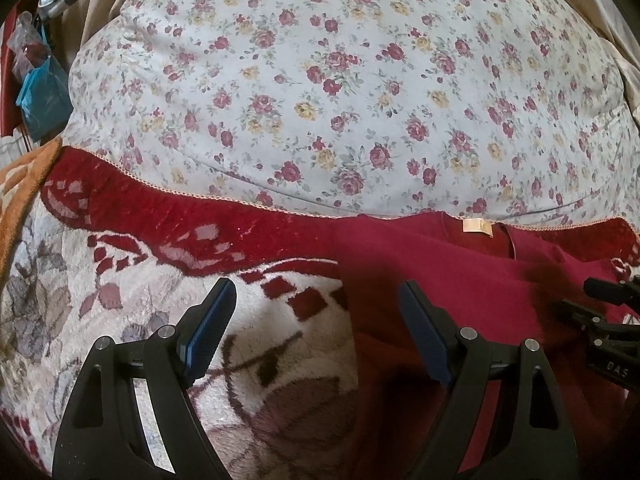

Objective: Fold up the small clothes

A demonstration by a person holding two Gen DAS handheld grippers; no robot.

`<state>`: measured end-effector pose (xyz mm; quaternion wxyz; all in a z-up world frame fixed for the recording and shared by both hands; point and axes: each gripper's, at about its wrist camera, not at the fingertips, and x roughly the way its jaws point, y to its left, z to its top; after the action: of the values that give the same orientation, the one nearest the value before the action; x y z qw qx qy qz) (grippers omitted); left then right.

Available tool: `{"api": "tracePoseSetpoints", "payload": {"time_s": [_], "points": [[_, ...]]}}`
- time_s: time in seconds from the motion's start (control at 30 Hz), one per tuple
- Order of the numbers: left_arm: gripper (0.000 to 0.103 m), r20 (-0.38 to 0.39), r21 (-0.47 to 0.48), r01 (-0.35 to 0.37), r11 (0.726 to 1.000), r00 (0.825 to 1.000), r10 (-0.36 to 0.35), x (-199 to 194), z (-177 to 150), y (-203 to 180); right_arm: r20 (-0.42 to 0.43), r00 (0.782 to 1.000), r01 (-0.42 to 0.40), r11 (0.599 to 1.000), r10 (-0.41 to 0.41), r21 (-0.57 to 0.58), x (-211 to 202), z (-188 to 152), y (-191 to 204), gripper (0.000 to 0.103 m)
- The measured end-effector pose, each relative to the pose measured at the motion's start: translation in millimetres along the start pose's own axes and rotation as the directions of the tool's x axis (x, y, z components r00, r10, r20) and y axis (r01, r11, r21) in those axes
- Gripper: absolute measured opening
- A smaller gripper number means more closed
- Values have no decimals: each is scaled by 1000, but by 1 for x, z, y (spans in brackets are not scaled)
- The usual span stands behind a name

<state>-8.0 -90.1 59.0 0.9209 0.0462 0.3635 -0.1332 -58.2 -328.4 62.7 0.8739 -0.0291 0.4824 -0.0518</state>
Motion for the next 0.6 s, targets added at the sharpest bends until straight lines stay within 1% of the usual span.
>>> {"api": "tracePoseSetpoints", "payload": {"time_s": [0.27,0.6], "points": [[84,-1,1,-1,1000,1000,1,1,-1,0,-8,1000,24,1000,-24,2,-1,0,-5,50],[84,-12,6,-2,1000,1000,2,4,-2,-2,-29,999,29,1000,-29,-2,2,1,-5,50]]}}
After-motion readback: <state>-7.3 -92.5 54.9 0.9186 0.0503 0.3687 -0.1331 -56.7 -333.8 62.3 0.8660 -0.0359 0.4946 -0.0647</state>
